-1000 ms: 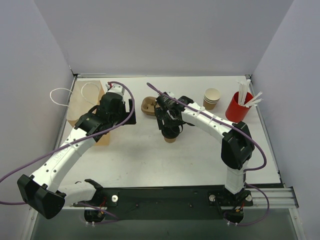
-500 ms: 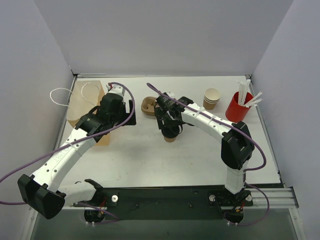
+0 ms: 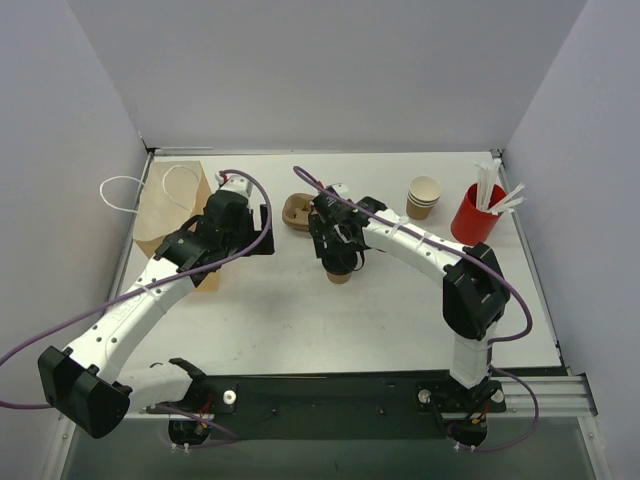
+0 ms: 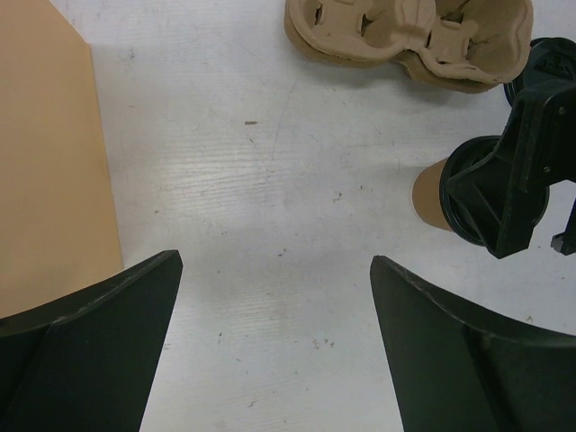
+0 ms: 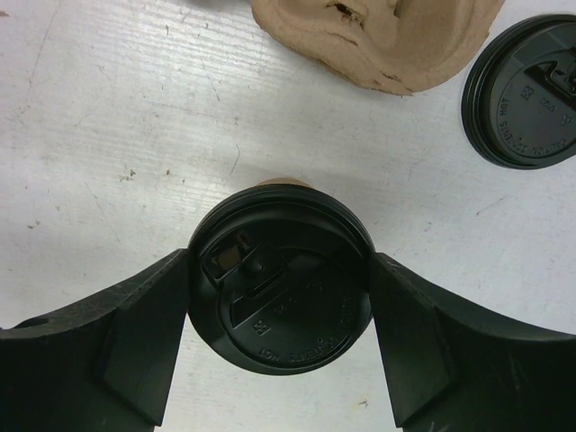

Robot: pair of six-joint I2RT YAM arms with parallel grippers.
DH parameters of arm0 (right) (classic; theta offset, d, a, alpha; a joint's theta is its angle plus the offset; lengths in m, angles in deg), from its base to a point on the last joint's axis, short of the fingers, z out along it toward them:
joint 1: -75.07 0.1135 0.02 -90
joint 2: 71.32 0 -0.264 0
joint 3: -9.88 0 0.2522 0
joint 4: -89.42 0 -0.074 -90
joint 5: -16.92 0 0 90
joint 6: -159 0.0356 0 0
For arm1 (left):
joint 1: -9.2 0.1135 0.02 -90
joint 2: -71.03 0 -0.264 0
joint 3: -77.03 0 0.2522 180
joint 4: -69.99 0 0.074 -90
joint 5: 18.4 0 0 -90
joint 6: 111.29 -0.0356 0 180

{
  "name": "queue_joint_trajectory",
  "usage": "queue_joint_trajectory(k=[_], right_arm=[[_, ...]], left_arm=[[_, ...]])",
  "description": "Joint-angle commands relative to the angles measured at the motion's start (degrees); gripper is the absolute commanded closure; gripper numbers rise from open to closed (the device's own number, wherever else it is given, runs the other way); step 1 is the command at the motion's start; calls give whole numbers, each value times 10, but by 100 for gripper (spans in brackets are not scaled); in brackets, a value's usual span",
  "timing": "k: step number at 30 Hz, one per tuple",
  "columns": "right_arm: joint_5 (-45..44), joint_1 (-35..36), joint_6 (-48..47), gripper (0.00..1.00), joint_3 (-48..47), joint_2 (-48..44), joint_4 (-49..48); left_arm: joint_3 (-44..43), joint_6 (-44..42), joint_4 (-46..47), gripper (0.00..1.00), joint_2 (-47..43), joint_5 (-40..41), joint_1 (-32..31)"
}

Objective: Pack the takeout coffee

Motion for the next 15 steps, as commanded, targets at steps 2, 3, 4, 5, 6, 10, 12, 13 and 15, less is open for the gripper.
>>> queue_joint_trajectory(k=[2, 3, 4, 5, 6, 10, 12, 13, 15], right_arm=[[-22, 1, 16, 32, 56, 13, -7], [-25, 1, 17, 32, 63, 11, -12], [-29, 2, 18, 32, 72, 5, -24], [-37, 2, 19, 32, 80, 1, -30], [-42, 4, 21, 32, 92, -2, -34], [-62, 6, 24, 32, 112, -17, -48], [-65, 7, 24, 32, 118, -22, -52], [-63, 7, 24, 31, 117, -25, -54], [-55, 7, 23, 28, 116, -28, -54]], left_arm=[[17, 11, 33, 3, -5, -23, 4], [20, 13, 35, 3, -6, -23, 4], [21, 13, 35, 3, -5, -24, 4], [23, 14, 35, 3, -5, -24, 4], [24, 15, 37, 3, -6, -24, 4], [26, 16, 41, 3, -3, -27, 4], [28, 16, 44, 3, 0, -33, 4], [29, 16, 45, 3, 2, -36, 4], [34, 17, 52, 3, 3, -46, 4]])
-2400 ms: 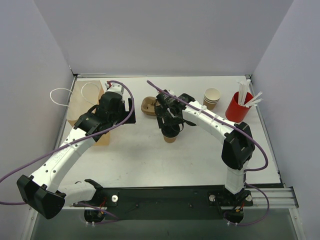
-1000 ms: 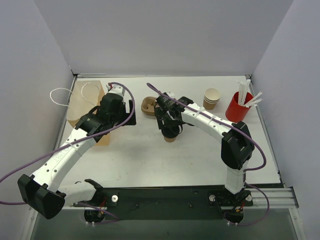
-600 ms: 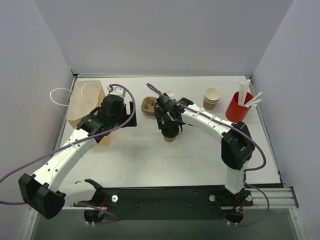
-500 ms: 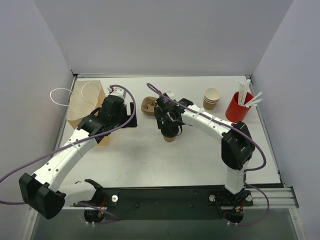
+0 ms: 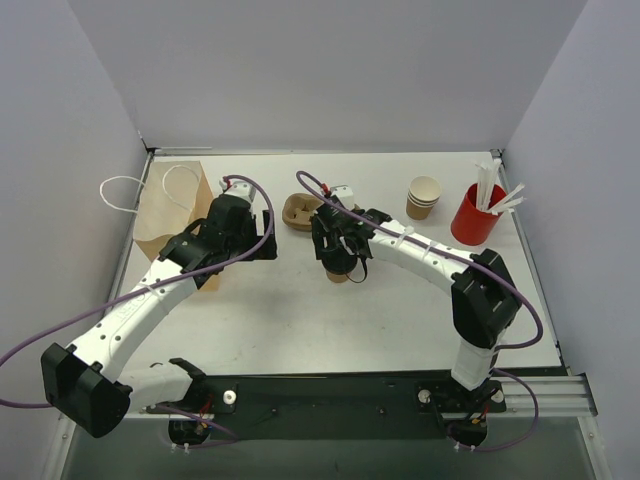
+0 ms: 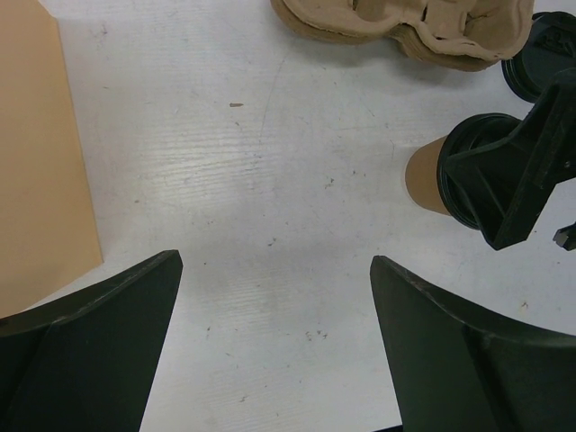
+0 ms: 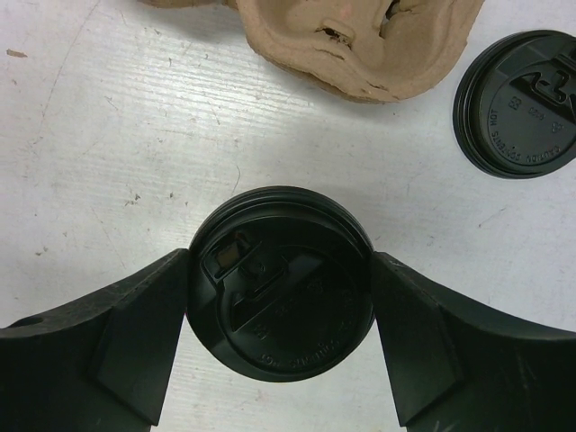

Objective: Pack the takeout coffee

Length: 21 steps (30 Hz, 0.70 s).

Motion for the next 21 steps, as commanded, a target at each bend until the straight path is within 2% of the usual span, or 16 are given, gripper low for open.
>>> queue_joint_trajectory(k=[1, 8, 17, 21], right_arm=[[-9, -1, 2, 27, 26, 12, 44], [36, -13, -2, 19, -24, -6, 56], [114, -57, 10, 17, -51, -39, 58], [122, -74, 16, 17, -45, -64, 59]], left_arm=[[4, 5, 42, 3, 1, -25, 4], [-2, -2, 51, 3, 4, -46, 4], [3, -11, 66, 3, 8, -82, 4], [2, -12, 80, 7, 17, -110, 4]])
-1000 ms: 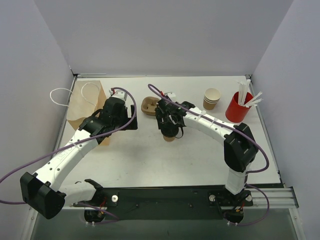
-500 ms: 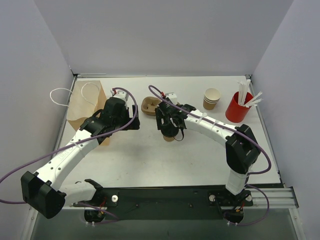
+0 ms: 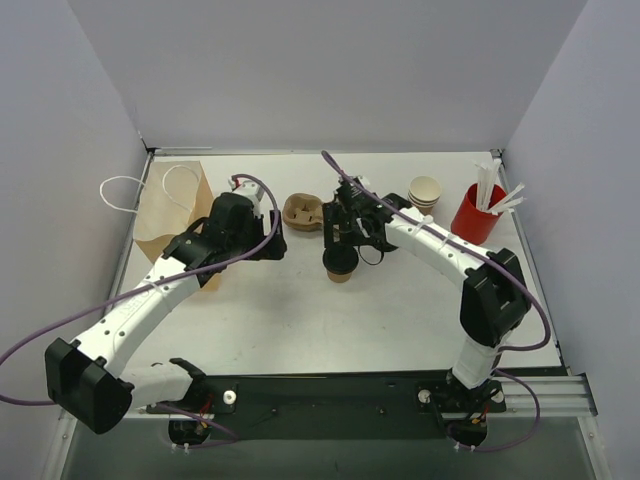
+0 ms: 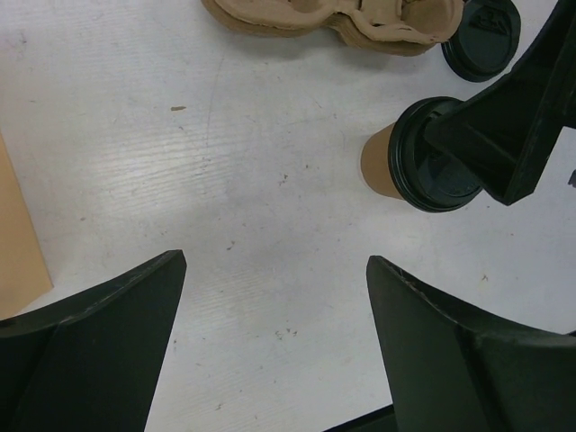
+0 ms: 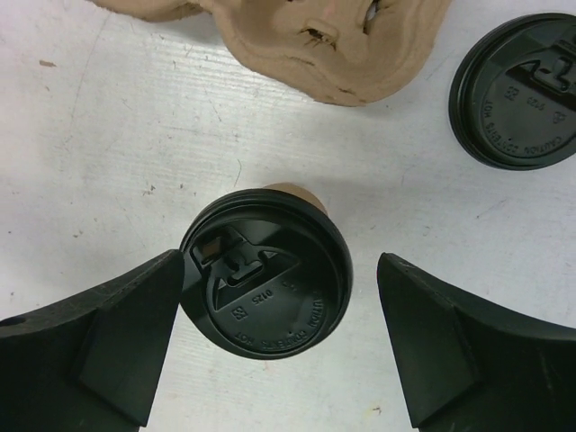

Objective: Pack the takeout coffee

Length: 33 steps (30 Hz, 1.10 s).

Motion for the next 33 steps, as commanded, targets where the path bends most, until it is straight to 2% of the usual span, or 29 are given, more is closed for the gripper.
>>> queue_joint_trajectory(k=[1, 3, 4, 10, 12, 14, 22, 33], right_arm=[[23, -22, 16, 17, -11, -60, 18], [23, -40, 23, 20, 6, -87, 16], [23, -45, 25, 21, 26, -97, 12], [68, -59, 38, 42, 101, -142, -20], [79, -59, 46, 47, 112, -142, -34], [91, -60, 50, 53, 123, -140, -41], [112, -59, 59, 59, 137, -129, -65], [117, -60, 61, 65, 141, -104, -76]], left_arm=[[-5, -9, 50, 9, 16, -49, 3], [-7, -5, 65, 12, 25, -80, 2], [-7, -3, 71, 17, 38, -91, 1], [-31, 24, 113, 35, 102, -131, -21], [-42, 33, 126, 37, 121, -128, -41], [-61, 44, 135, 42, 151, -127, -51], [-104, 68, 145, 51, 228, -121, -91], [-110, 85, 136, 56, 253, -111, -97]])
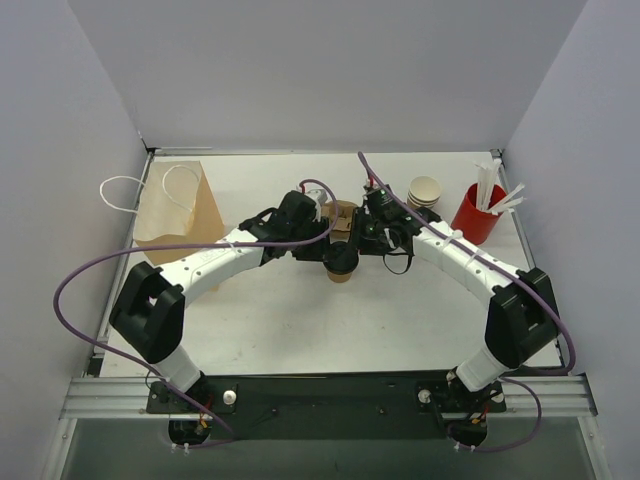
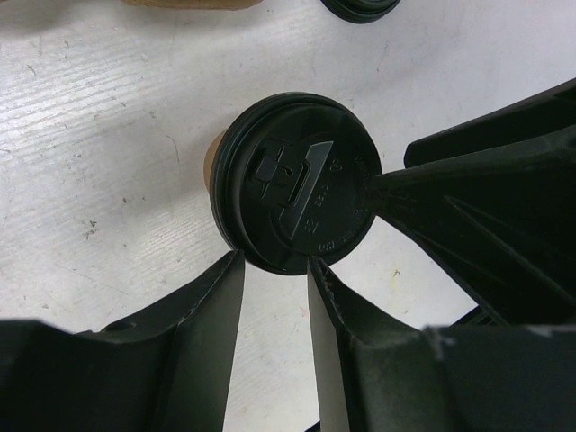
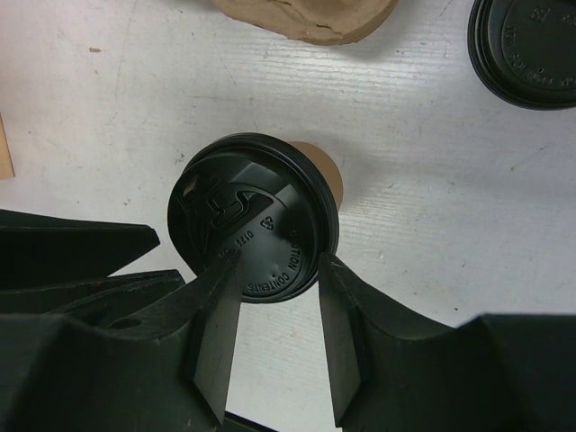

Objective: Pack the takeout coffee

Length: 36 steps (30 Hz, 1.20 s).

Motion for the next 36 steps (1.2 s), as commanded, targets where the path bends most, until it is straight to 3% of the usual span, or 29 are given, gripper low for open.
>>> queue_joint_trajectory(k=[1, 36], right_arm=[[6, 1, 5, 66, 9, 11, -10], [10, 3, 15, 75, 51, 27, -36]], left_arm=[[-28, 10, 16, 55, -2, 5, -2], [1, 26, 30, 61, 36, 11, -6]])
